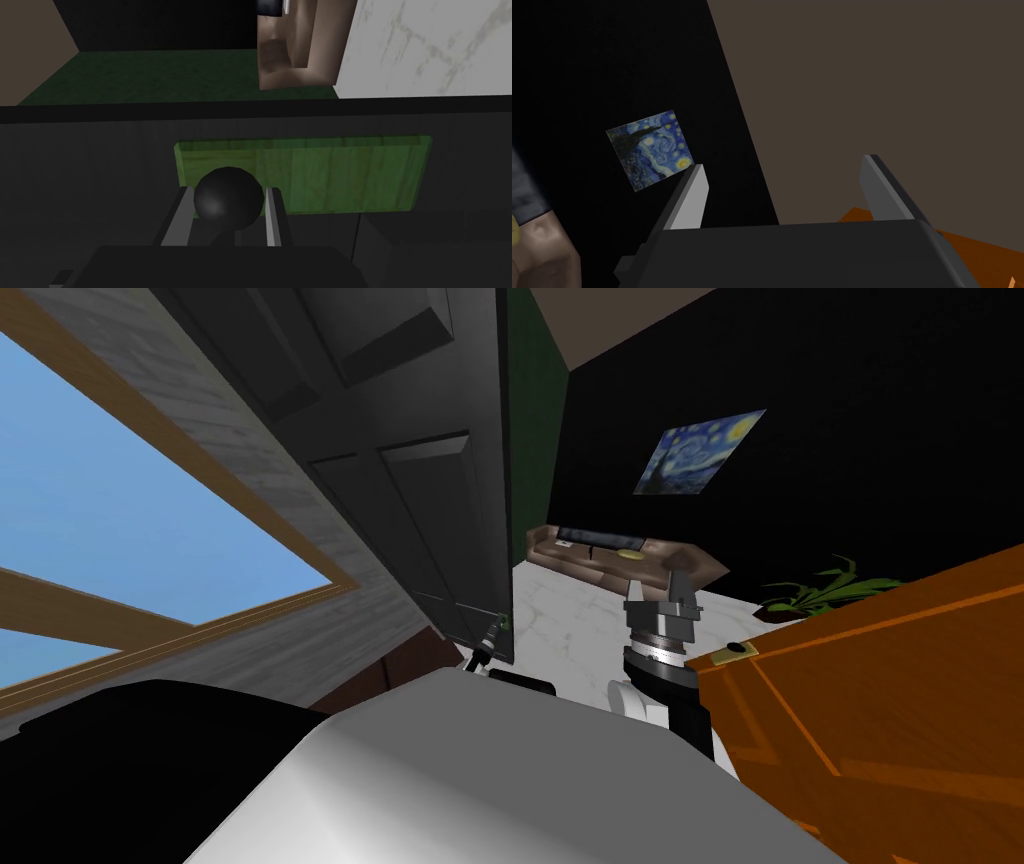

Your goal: Push the door open

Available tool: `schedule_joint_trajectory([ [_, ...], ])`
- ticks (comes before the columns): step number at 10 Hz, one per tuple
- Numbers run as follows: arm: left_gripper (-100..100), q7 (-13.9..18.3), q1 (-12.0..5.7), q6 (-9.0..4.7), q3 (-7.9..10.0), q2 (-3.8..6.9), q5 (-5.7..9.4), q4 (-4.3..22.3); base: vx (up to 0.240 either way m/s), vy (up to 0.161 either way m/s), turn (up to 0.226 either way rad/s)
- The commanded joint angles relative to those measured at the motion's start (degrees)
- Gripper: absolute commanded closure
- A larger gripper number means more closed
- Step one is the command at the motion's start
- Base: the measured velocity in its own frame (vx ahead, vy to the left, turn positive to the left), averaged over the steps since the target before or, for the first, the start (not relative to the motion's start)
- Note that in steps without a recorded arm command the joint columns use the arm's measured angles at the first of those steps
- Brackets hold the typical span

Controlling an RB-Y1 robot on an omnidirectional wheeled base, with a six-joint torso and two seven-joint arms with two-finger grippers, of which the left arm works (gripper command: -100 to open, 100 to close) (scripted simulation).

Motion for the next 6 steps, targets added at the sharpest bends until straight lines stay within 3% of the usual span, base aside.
schedule_joint_trajectory([
  [1,100,-0.3,-0.33,0.02,1.81,0.82,0.71,-0.2,0.186,-0.101,0.058],
  [5,100,-1.0,-0.97,0.10,4.55,1.10,1.82,0.4,0.170,-0.066,0.089],
  [6,-100,-0.8,0.28,0.57,3.72,0.81,1.74,-1.3,-0.056,-0.089,0.092],
])
